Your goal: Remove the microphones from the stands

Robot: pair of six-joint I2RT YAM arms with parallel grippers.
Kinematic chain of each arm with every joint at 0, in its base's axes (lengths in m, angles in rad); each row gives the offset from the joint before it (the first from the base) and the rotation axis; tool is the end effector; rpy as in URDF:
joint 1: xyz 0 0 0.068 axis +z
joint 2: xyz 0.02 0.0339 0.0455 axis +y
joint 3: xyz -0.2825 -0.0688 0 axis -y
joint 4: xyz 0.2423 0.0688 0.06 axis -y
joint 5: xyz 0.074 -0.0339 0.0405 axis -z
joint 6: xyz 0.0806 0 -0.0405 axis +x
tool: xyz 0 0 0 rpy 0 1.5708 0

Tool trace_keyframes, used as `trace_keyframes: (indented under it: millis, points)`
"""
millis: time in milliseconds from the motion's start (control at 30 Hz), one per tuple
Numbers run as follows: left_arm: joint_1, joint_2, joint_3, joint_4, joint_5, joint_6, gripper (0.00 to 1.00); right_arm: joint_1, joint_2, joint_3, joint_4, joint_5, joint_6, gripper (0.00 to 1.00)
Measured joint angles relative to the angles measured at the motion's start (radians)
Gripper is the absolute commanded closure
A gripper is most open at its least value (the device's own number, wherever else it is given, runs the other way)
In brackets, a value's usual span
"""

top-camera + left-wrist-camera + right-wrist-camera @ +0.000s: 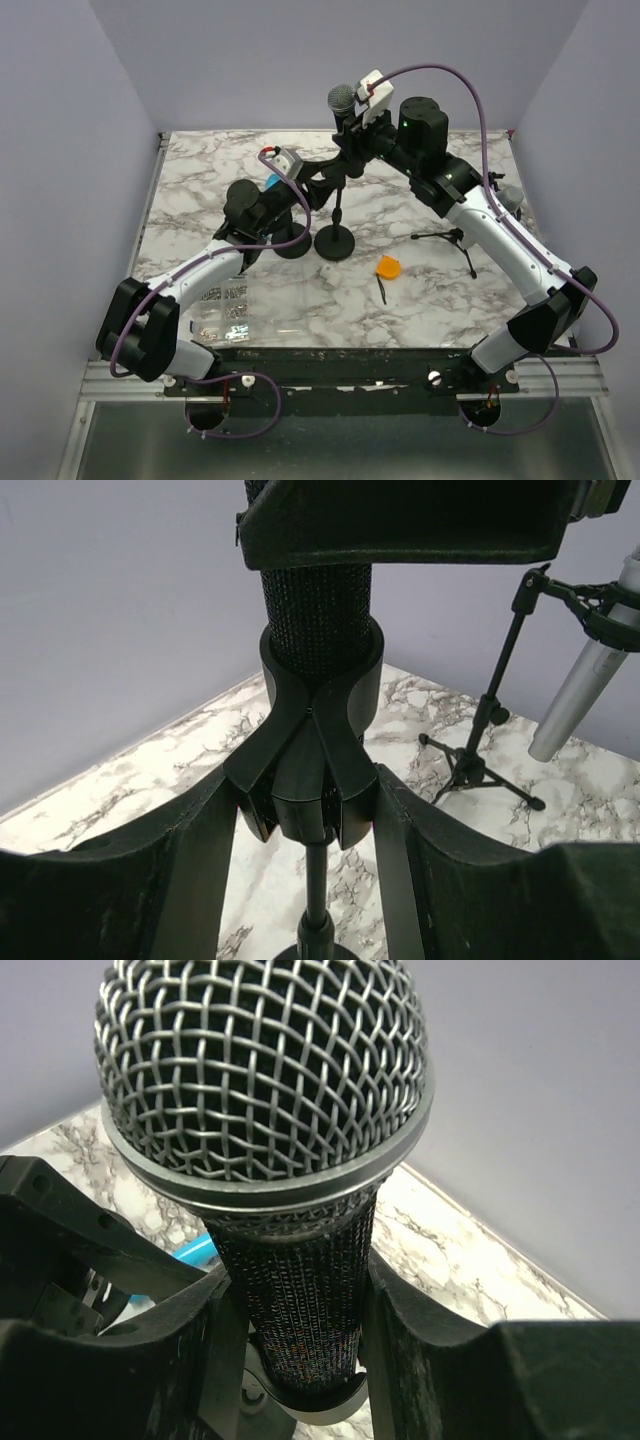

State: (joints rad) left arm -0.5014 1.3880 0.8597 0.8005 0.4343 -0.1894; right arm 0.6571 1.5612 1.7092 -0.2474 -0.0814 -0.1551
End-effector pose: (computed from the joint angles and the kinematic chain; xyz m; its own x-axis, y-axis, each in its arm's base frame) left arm 0.2905 -0.1979 0.3605 0.0825 -0.2400 -0.9673 0.8217 0.5656 -0.0702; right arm 0.3140 0.2505 0.4757 0.0263 -0.1742 -0.9844 -0.6769 0.7215 -0.1457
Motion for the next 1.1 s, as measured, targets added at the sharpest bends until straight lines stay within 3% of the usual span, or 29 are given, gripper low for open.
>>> trace_keyframes:
  millis: [67,133,167,433,700,900,967,1100]
  points:
    - [0.000,0.006,-0.012,0.006,-0.002,-0.011,0.44,0.000,-0.002,-0.024,0.014,0.007,0.000,0.99]
    - [-0.001,0.010,-0.028,0.026,-0.010,-0.021,0.08,0.000,-0.002,-0.045,0.039,0.009,0.001,0.99]
    - [-0.001,0.011,-0.028,0.030,-0.010,-0.019,0.02,0.001,-0.006,-0.053,0.053,0.010,0.002,0.99]
    - [-0.019,0.037,-0.032,0.020,0.003,-0.037,0.05,0.011,-0.019,-0.082,0.089,0.008,0.009,0.99]
    - [-0.019,0.059,-0.014,0.018,0.016,-0.040,0.25,0.011,-0.024,-0.093,0.101,0.002,0.016,0.99]
    - [-0.011,0.066,0.012,-0.007,0.021,-0.041,0.76,0.011,-0.026,-0.095,0.101,-0.003,0.016,0.99]
    - [-0.002,0.068,0.027,-0.031,0.030,-0.042,1.00,0.011,-0.027,-0.096,0.111,-0.002,0.019,0.99]
    - [0.006,0.075,0.054,-0.071,0.057,-0.039,1.00,0.009,-0.034,-0.096,0.127,-0.001,0.019,0.99]
